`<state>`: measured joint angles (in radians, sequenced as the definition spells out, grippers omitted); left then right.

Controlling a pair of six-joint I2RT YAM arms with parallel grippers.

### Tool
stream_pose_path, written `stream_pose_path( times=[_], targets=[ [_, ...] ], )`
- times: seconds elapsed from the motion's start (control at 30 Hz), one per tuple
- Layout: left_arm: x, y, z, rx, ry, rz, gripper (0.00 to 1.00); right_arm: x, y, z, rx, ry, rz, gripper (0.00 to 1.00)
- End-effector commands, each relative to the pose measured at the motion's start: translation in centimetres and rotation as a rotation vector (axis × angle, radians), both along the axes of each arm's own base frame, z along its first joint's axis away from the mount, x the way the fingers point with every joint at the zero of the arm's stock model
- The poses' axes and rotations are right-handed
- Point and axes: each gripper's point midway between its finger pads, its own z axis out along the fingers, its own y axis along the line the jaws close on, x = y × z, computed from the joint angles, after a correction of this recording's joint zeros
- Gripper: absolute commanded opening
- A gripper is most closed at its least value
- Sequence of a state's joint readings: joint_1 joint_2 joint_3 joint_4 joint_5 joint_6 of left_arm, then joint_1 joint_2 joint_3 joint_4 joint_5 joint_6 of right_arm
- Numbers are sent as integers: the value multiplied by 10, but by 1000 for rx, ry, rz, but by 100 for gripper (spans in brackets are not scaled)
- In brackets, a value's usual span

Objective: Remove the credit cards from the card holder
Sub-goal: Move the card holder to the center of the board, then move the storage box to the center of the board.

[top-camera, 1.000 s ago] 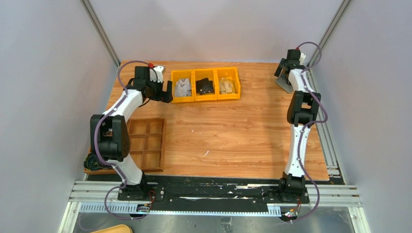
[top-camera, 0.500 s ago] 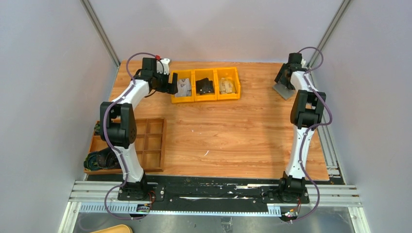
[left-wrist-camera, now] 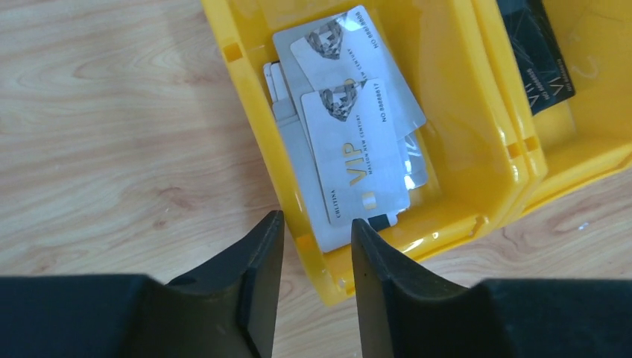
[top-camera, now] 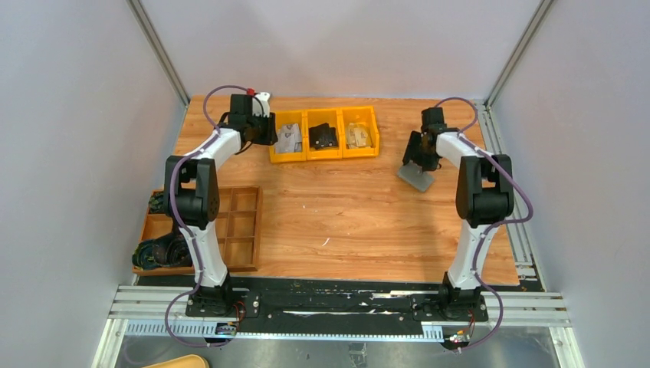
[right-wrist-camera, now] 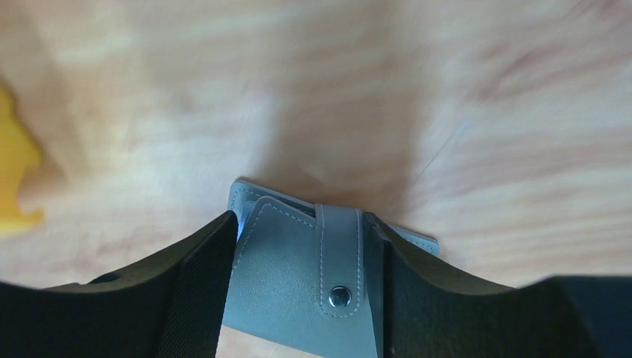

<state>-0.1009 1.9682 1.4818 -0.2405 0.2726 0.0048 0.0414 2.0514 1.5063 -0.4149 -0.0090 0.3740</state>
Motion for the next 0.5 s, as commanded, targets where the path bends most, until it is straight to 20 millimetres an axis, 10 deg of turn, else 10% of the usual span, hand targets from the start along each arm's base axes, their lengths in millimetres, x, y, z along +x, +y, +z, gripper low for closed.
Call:
stream_pose_path(
  times=[0.0, 0.47],
  targets=[
    [1, -8, 6, -18, -60, 25, 39, -77, 53, -27, 118, 182, 67, 57],
    [-14, -14, 3, 18, -63, 16, 25, -192, 142, -34, 236, 245, 232, 55]
  ],
)
